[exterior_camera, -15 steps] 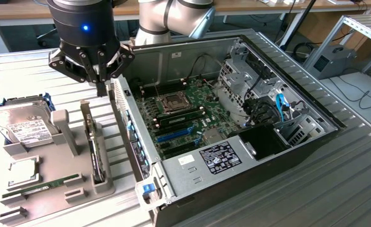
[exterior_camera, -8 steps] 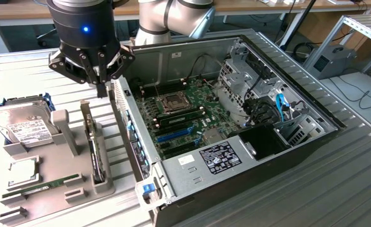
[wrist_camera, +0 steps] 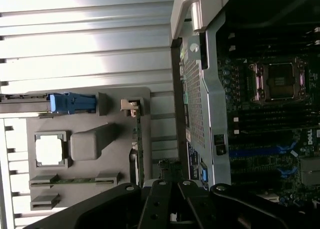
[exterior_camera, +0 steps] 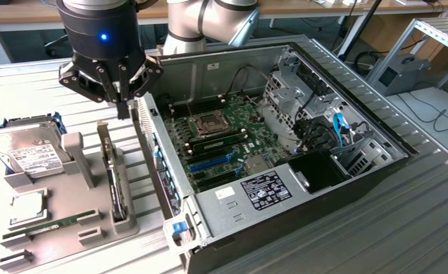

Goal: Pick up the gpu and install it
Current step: 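Reach for the gpu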

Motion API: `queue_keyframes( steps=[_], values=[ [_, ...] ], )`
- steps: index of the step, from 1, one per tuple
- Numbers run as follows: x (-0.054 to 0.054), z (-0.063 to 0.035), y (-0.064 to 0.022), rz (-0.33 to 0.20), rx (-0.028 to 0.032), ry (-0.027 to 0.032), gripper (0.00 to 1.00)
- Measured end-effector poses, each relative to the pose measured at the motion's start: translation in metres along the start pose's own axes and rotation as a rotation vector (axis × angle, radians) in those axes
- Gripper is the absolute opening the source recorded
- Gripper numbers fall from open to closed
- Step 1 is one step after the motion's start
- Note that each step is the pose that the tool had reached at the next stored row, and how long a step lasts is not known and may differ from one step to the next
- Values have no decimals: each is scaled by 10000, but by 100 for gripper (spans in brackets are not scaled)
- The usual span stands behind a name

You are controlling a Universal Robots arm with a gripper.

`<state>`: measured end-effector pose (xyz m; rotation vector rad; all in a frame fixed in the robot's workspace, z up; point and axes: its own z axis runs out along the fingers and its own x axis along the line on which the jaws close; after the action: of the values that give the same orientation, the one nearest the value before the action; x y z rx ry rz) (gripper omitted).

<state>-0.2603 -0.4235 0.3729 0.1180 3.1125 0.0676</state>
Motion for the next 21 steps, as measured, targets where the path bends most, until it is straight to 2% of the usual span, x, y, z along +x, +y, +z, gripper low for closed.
queue_keyframes(
  steps=[21],
  values=[
    [4, 17, -67, 0, -1, 0, 11]
  ],
)
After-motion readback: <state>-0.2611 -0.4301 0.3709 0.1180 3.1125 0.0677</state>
